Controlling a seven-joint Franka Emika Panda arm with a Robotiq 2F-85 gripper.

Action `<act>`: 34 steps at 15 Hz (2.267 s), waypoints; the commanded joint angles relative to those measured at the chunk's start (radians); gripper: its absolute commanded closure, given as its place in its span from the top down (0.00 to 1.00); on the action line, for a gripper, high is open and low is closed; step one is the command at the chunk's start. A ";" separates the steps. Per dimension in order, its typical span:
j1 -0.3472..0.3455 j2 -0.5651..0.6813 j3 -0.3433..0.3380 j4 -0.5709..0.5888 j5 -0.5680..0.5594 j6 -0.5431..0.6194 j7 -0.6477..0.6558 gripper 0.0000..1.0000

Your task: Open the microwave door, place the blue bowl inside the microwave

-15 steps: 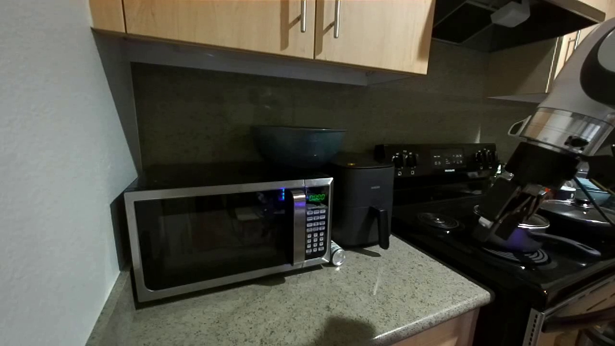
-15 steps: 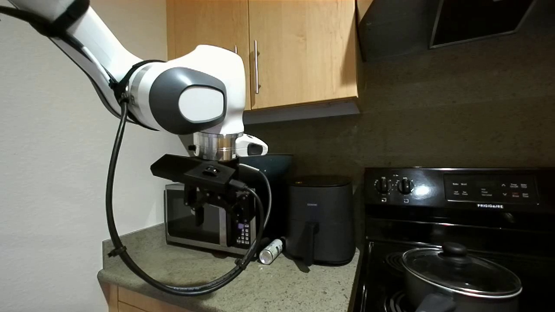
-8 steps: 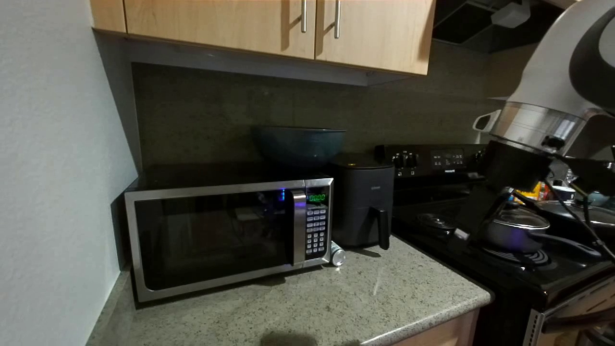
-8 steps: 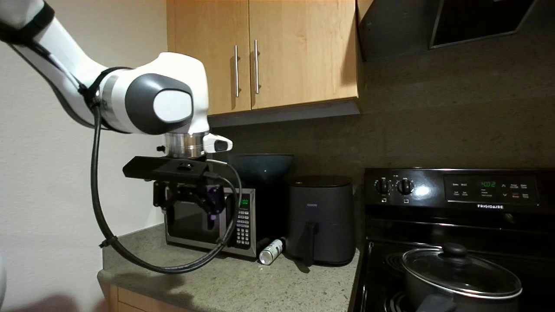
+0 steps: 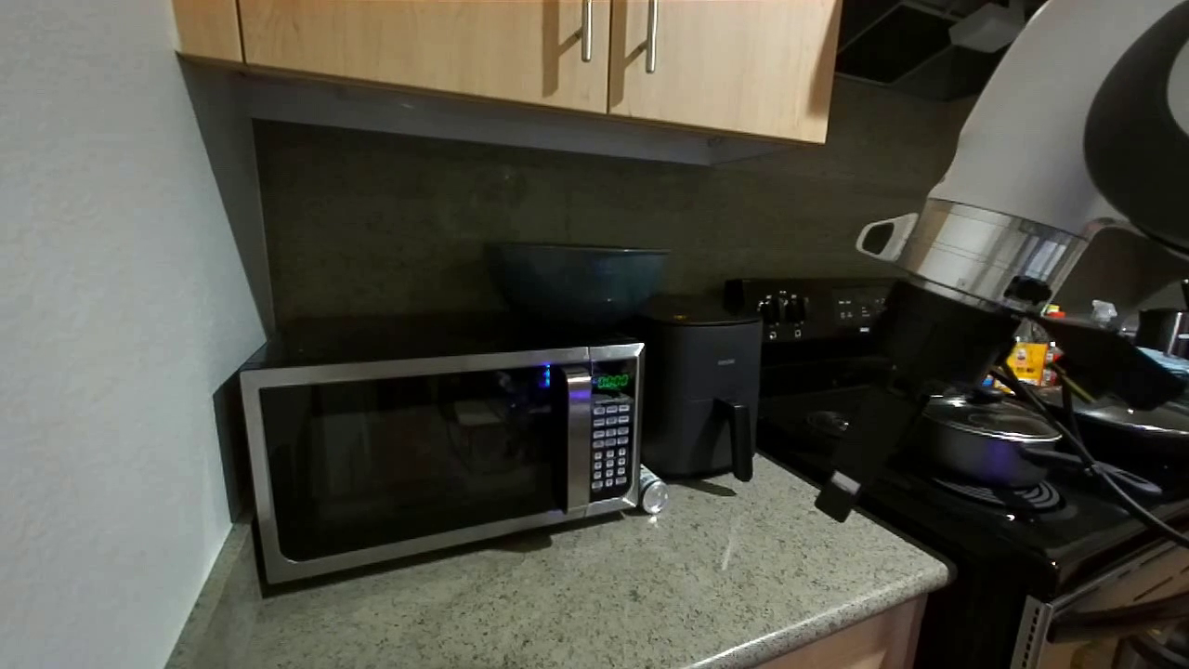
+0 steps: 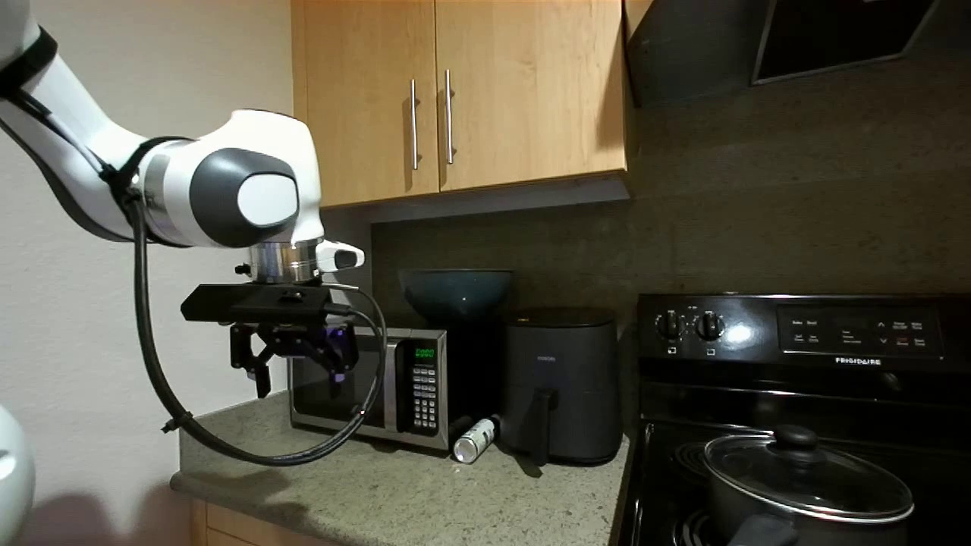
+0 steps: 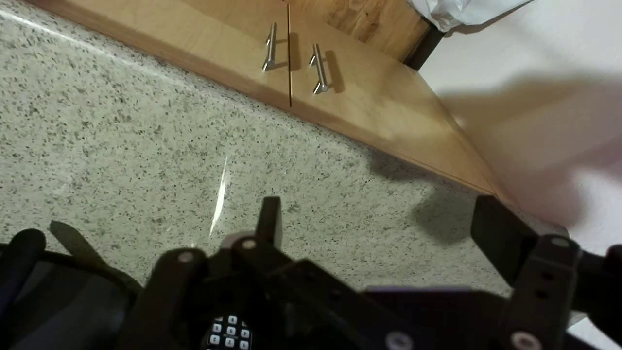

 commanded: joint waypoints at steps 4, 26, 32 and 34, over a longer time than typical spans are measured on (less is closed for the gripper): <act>0.043 0.064 0.001 -0.013 0.044 0.295 0.007 1.00; 0.022 0.545 0.100 0.176 -0.045 0.802 0.145 1.00; 0.079 0.667 0.062 0.216 0.064 1.076 0.115 1.00; 0.093 0.619 0.022 0.313 0.137 0.985 0.054 1.00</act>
